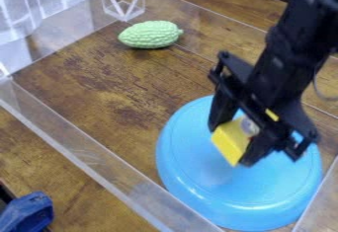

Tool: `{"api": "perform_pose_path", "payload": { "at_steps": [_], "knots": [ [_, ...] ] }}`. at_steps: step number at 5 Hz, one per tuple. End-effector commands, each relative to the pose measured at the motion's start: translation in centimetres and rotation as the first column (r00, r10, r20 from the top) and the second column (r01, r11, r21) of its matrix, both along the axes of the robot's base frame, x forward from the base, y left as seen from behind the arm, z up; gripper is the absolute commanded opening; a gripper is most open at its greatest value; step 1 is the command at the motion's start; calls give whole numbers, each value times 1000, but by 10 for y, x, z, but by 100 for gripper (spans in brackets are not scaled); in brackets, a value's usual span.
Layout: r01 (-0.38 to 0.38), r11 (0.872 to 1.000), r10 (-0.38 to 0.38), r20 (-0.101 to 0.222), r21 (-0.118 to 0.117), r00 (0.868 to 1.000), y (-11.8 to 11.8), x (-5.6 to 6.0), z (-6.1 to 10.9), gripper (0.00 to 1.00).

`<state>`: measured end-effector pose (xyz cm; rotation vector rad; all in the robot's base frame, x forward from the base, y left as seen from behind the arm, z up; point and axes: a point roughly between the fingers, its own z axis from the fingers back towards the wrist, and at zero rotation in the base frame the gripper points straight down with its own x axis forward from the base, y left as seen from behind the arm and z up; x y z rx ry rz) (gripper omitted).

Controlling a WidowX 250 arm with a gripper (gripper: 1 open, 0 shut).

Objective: Put the yellow brick in the blue tray

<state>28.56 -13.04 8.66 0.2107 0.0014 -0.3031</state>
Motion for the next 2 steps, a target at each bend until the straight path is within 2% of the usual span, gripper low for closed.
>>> {"api": "perform_pose_path", "payload": {
  "at_steps": [1, 2],
  "knots": [
    [-49, 997, 50, 22, -58, 998, 4, 7, 4, 0],
    [-69, 995, 70, 4, -75, 998, 9, 6, -2, 0]
  ]
}}
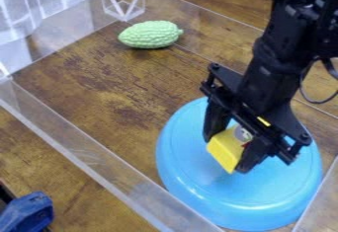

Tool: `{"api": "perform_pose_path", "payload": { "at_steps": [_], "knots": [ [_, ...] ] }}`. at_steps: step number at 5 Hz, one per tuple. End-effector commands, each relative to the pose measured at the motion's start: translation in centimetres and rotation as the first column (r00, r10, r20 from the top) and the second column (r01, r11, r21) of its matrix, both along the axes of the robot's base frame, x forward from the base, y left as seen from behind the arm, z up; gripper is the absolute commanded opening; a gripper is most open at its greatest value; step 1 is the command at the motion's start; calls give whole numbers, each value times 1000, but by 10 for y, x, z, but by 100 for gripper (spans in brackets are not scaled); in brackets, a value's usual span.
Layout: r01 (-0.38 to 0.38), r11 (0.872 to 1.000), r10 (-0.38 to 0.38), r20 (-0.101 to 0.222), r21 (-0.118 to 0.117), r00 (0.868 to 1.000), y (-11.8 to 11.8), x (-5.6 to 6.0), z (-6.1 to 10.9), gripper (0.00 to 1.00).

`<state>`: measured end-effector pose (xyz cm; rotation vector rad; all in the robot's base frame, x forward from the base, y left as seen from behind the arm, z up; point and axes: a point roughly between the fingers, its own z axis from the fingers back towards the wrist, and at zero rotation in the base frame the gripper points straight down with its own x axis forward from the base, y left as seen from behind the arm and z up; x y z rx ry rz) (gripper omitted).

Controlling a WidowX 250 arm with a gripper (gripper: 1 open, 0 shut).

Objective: Put the yellow brick in the blue tray

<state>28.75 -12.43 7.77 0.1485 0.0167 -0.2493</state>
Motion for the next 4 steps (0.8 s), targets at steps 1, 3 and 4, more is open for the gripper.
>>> {"api": "perform_pose_path", "payload": {
  "at_steps": [1, 3, 4],
  "knots": [
    [-25, 999, 26, 18, -36, 1000, 4, 7, -1, 0],
    [-79, 994, 79, -4, -77, 997, 6, 15, -9, 0],
    [-96, 991, 96, -10, -93, 995, 6, 19, -11, 0]
  ]
}}
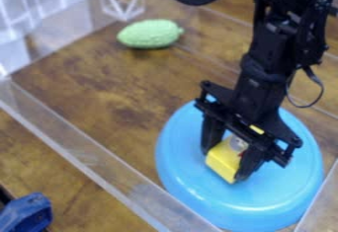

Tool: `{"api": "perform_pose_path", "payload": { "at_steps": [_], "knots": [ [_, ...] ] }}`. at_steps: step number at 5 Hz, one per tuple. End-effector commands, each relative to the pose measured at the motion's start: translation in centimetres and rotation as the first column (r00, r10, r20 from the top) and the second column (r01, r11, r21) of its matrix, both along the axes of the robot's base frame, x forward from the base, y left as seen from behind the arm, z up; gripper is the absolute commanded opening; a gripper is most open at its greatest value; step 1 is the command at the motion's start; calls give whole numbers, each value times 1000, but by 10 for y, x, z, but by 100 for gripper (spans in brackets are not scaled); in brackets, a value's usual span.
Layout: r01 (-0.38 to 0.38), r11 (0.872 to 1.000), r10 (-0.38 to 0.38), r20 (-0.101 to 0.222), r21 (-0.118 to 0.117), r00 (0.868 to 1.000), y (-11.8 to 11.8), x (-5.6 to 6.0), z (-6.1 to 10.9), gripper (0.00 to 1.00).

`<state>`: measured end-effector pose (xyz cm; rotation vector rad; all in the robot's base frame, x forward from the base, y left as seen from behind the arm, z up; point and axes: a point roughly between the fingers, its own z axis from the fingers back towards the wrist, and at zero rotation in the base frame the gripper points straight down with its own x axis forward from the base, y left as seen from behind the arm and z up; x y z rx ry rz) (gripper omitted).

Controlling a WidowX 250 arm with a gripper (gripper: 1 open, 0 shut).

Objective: Put the yellow brick in the blue tray

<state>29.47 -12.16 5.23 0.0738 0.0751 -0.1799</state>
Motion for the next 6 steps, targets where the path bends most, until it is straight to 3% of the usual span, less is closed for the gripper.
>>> {"api": "perform_pose_path", "payload": {
  "at_steps": [1, 3, 6],
  "knots": [
    [-27, 999, 29, 53, -37, 998, 3, 17, 16, 0],
    [-57, 997, 58, 19, -59, 998, 6, 18, 12, 0],
    [-70, 994, 70, -5, -84, 998, 6, 19, 1, 0]
  ]
}}
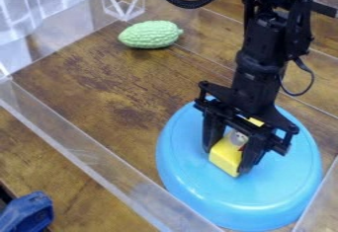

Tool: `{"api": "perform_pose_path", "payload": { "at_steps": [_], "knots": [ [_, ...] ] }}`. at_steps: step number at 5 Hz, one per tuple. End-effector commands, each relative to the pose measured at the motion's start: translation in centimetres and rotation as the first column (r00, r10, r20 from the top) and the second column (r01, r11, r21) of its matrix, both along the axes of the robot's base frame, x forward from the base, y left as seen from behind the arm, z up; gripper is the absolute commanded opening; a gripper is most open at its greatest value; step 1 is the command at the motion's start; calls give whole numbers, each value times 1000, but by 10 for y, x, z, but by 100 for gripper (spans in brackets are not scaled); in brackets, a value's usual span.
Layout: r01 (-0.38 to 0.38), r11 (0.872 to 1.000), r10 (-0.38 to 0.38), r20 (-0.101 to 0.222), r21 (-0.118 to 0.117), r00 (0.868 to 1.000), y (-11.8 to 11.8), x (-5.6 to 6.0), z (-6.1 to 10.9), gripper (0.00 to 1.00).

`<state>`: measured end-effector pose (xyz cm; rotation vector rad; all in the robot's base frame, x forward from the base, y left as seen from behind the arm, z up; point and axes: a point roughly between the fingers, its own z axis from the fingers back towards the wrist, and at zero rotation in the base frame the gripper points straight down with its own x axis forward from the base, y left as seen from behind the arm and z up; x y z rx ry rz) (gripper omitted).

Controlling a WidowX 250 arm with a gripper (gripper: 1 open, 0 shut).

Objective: Put the yellow brick in the blue tray

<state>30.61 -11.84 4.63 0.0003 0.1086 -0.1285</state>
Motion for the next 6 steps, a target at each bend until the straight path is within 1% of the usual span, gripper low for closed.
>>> {"api": "perform_pose_path", "payload": {
  "at_steps": [1, 2, 3, 4, 5, 6],
  "knots": [
    [-15, 1000, 16, 29, -17, 999, 2, 7, 5, 0],
    [-16, 1000, 16, 21, -19, 1000, 2, 5, 3, 0],
    [-23, 1000, 23, 24, -18, 999, 1, 7, 9, 100],
    [-37, 999, 38, 50, -12, 998, 2, 12, 28, 100],
    [-43, 999, 45, 95, -15, 994, 2, 19, 55, 100],
    [-45, 999, 48, 126, -27, 991, 7, 28, 89, 100]
  ]
}}
